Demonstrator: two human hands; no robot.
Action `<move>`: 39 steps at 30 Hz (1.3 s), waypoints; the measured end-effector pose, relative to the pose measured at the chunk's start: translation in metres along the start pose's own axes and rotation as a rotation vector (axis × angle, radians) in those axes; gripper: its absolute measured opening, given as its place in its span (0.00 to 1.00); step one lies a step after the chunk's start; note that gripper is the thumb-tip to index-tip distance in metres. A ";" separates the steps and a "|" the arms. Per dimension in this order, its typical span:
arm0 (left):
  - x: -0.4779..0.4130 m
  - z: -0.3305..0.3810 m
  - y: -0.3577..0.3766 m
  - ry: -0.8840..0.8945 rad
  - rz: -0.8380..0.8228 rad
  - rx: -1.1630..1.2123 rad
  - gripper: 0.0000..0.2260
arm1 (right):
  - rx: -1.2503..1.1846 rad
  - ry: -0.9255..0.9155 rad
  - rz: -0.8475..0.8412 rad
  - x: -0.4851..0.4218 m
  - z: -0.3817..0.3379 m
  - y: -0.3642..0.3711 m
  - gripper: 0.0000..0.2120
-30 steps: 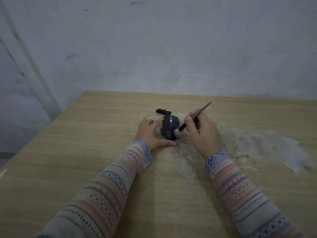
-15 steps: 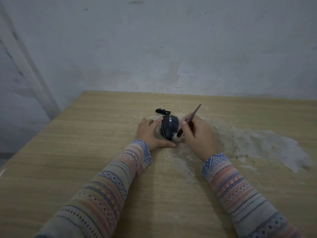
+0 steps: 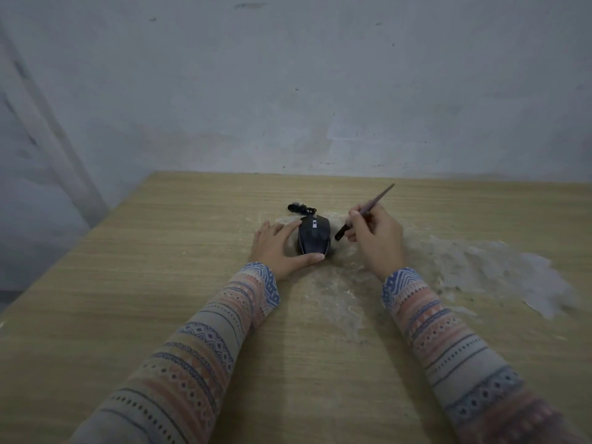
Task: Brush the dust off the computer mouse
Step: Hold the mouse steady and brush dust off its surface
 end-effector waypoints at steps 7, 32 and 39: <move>0.002 0.002 -0.001 -0.006 -0.009 0.025 0.41 | -0.121 0.117 0.072 -0.018 0.013 0.002 0.07; -0.001 0.001 0.000 0.007 -0.015 0.013 0.42 | 0.018 0.146 0.095 -0.047 0.014 0.009 0.06; -0.002 0.001 0.002 0.015 -0.017 -0.012 0.42 | 0.096 0.072 0.017 -0.034 0.005 0.007 0.06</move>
Point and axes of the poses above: each hand's wrist, its own x-axis away from the middle knuckle, its own y-axis out of the palm, z = x × y, the point moved 7 cm from there along -x, towards the middle knuckle, and after that the axes turned 4 degrees about -x, right-handed, at the moved point
